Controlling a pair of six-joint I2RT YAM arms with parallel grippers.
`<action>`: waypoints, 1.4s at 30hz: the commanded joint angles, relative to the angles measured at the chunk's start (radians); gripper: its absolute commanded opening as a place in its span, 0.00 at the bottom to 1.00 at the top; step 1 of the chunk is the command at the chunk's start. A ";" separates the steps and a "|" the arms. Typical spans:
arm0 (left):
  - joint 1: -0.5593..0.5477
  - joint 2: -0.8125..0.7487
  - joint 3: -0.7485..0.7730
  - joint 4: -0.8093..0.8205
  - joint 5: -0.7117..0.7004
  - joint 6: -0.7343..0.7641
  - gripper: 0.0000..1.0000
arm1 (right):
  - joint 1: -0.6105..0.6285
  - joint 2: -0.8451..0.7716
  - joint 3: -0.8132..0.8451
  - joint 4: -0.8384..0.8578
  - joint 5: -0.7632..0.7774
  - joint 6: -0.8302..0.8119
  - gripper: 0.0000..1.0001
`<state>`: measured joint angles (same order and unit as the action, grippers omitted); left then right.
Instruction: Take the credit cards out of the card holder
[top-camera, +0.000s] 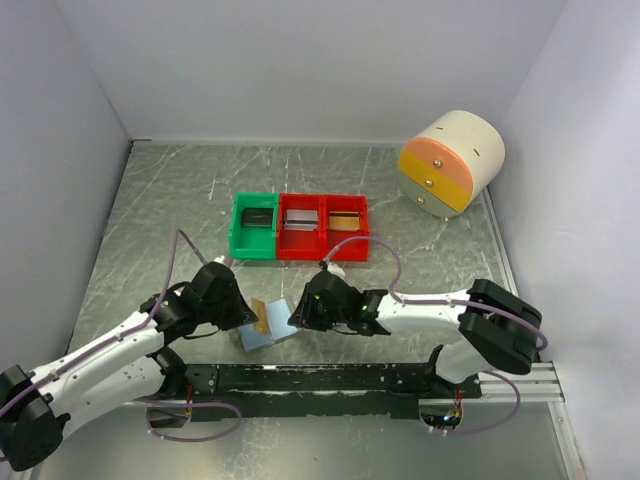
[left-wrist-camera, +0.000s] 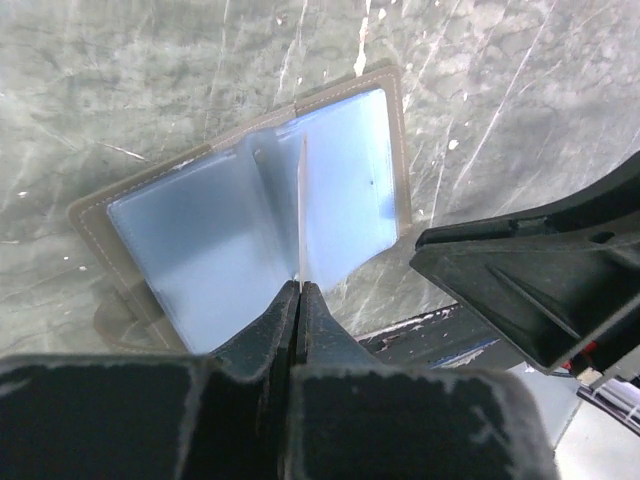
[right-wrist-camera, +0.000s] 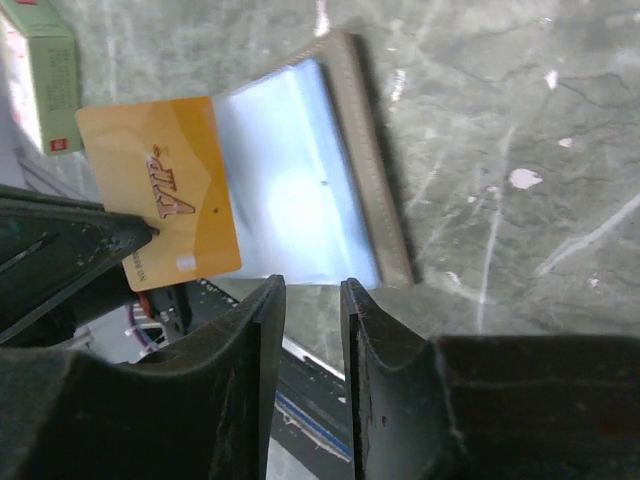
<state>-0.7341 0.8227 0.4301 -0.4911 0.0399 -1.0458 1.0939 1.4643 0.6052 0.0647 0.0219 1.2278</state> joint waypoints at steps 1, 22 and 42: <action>-0.001 -0.034 0.089 -0.125 -0.065 0.063 0.07 | -0.004 -0.071 0.046 -0.032 0.028 -0.069 0.31; -0.002 -0.096 0.368 -0.252 -0.020 0.225 0.07 | -0.100 -0.256 0.046 -0.121 0.080 -0.161 0.61; -0.001 -0.230 0.217 0.262 0.252 0.116 0.07 | -0.336 -0.723 -0.213 0.383 -0.290 -0.269 0.76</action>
<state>-0.7341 0.5900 0.6682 -0.3988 0.1928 -0.8898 0.7605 0.6952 0.3904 0.2642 -0.1276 0.9783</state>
